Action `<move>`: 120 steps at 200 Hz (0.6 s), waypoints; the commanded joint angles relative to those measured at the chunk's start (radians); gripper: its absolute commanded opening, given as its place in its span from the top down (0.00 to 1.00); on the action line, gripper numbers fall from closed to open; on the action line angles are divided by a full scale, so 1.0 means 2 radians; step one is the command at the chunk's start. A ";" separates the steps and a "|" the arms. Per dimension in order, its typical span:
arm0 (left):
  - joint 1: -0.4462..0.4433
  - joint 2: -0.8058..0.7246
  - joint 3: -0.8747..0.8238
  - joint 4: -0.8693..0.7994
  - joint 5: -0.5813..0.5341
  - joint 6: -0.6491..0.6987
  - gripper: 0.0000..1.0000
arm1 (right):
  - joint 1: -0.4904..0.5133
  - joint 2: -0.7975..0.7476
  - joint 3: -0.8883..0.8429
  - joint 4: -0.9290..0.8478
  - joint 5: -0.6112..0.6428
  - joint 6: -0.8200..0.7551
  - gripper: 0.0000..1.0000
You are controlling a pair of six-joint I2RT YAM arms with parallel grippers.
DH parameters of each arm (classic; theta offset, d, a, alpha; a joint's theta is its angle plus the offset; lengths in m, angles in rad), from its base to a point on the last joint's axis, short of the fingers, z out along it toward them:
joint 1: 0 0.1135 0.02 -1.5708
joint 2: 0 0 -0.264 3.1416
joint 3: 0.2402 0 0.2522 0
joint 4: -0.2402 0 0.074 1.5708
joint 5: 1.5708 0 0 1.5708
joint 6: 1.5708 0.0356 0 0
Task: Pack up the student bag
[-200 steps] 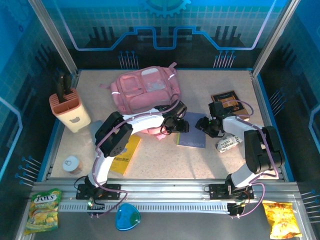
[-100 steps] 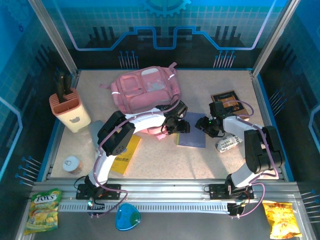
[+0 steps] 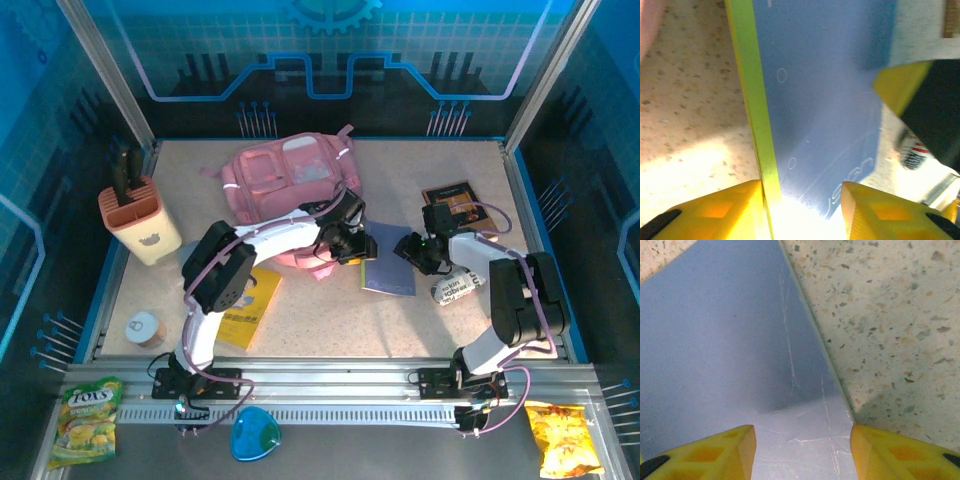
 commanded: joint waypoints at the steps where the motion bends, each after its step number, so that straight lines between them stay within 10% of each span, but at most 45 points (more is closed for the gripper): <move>1: -0.003 -0.030 -0.012 0.054 0.041 -0.018 0.59 | 0.000 0.013 -0.016 -0.001 -0.029 0.008 0.48; 120: 0.007 0.007 -0.026 0.096 0.067 -0.082 0.70 | -0.002 0.012 -0.021 0.002 -0.033 0.022 0.60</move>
